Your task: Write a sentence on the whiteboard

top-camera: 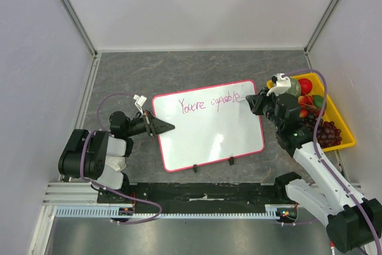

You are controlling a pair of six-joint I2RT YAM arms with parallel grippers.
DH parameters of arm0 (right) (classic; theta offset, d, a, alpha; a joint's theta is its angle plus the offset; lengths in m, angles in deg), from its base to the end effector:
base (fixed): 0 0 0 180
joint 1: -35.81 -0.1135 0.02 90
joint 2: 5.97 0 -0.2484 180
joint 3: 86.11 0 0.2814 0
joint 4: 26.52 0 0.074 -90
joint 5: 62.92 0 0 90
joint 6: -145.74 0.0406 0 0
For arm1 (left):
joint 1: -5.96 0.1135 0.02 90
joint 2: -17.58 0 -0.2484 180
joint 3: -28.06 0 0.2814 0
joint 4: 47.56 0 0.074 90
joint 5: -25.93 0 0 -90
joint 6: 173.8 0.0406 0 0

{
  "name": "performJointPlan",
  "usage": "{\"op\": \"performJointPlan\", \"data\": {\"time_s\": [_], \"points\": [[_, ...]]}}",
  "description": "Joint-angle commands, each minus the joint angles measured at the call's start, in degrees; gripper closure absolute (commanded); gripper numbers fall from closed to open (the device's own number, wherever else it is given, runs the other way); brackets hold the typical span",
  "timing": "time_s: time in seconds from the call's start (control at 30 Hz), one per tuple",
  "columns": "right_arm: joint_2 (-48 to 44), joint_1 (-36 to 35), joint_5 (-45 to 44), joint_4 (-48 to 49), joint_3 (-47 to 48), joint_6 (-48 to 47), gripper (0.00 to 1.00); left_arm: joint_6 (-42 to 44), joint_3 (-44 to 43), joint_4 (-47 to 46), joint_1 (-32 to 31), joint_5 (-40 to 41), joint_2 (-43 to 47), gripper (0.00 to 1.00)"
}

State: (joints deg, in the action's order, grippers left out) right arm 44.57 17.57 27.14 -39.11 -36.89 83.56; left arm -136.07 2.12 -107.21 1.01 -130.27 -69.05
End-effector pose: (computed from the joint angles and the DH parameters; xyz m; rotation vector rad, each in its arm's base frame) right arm 0.2419 0.0798 0.2712 0.1538 1.8444 0.5675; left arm 0.2294 -0.0572 0.1145 0.2895 1.8347 -1.6308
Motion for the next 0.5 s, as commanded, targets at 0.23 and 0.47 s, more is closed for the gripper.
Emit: {"op": "performJointPlan", "data": {"time_s": [0.23, 0.47], "points": [[0.26, 0.13, -5.06, -4.03, 1.50, -1.54, 1.00, 4.90, 0.71, -0.98, -0.23, -0.34, -0.65, 0.98], [0.87, 0.40, -5.85, -4.03, 4.75, -1.18, 1.00, 4.90, 0.71, -0.98, -0.15, -0.34, -0.65, 0.98]]}}
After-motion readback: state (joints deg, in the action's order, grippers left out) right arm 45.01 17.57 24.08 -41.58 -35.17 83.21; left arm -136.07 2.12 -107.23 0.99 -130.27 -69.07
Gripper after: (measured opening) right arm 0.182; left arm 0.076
